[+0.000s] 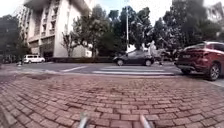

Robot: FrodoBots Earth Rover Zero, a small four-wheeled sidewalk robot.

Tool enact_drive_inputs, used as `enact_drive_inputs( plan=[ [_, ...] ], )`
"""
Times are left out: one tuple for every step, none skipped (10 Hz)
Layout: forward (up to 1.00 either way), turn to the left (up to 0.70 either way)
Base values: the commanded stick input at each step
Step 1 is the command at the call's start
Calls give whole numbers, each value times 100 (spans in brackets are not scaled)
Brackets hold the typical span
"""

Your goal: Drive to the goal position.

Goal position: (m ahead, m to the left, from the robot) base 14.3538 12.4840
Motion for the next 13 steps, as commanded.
enact_drive_inputs(
  plan=[
    [70,14],
    [70,14],
    [70,14],
    [70,14],
    [70,14],
    [70,14],
    [70,14],
    [70,14],
    [70,14],
    [70,14],
    [70,14],
    [70,14],
    [70,14]
  ],
)
